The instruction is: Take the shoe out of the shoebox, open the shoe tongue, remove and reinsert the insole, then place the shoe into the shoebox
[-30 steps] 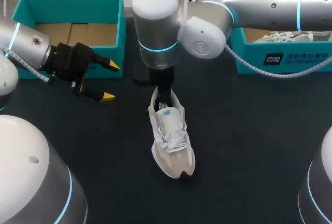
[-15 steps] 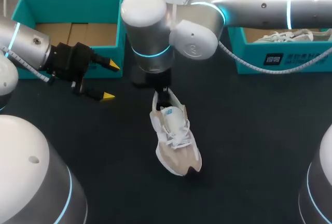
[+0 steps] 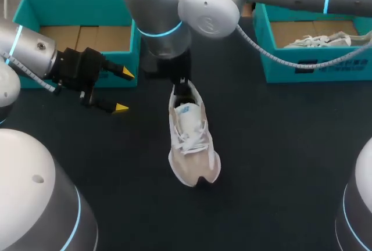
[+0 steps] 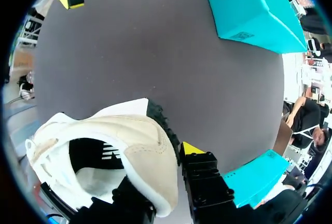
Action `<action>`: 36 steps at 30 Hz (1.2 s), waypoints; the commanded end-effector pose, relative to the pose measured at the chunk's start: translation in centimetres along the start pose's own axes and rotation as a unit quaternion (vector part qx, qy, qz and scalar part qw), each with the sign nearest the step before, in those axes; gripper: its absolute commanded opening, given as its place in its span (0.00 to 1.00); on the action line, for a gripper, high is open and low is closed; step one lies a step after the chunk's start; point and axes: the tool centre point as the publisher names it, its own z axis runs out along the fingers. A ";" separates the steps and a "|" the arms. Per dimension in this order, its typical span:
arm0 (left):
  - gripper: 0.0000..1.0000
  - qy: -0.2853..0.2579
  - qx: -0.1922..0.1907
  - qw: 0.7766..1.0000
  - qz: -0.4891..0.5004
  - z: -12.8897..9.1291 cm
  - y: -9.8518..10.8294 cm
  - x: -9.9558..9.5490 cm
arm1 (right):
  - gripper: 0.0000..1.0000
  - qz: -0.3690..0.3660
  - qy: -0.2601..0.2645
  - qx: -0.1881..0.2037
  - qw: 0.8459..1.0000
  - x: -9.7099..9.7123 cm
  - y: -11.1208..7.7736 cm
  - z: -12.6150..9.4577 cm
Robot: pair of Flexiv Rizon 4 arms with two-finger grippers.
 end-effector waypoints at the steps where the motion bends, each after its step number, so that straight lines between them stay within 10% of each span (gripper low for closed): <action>1: 1.00 0.001 -0.001 1.000 0.000 0.0 0.0 0.0 | 0.00 0.002 -0.016 -0.015 1.000 -0.1 -1.4 -6.7; 21: 1.00 0.001 -0.001 1.000 0.000 0.0 0.0 0.0 | 0.00 -0.072 -0.051 -0.059 0.994 -3.7 -4.8 -19.3; 36: 1.00 0.001 -0.001 1.000 0.000 0.0 0.0 0.0 | 0.00 -0.075 -0.062 -0.057 0.994 -4.1 -5.1 -20.7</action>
